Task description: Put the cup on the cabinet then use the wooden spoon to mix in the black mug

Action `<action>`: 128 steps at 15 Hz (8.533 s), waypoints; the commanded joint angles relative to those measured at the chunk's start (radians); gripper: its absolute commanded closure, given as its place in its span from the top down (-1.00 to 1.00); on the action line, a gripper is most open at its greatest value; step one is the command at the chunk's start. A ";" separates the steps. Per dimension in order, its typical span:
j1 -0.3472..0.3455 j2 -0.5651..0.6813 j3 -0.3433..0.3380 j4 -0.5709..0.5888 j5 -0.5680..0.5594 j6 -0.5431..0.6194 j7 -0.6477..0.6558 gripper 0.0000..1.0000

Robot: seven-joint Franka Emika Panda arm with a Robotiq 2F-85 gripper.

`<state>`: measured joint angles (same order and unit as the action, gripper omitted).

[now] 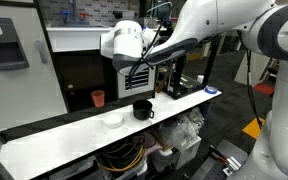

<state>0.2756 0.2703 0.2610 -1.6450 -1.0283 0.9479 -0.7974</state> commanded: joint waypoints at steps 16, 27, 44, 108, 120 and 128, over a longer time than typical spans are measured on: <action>0.055 0.168 0.016 0.033 -0.189 0.152 0.002 -0.93; 0.060 0.215 0.010 0.028 -0.183 0.159 0.008 -0.72; 0.056 0.246 0.007 0.025 -0.197 0.198 0.024 -0.93; 0.100 0.347 0.006 -0.066 -0.288 0.288 -0.119 -0.93; 0.107 0.379 -0.023 -0.055 -0.376 0.207 0.065 -0.93; 0.127 0.409 -0.003 -0.045 -0.380 0.222 0.122 -0.93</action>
<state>0.4026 0.6669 0.2478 -1.6947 -1.3896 1.1651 -0.6855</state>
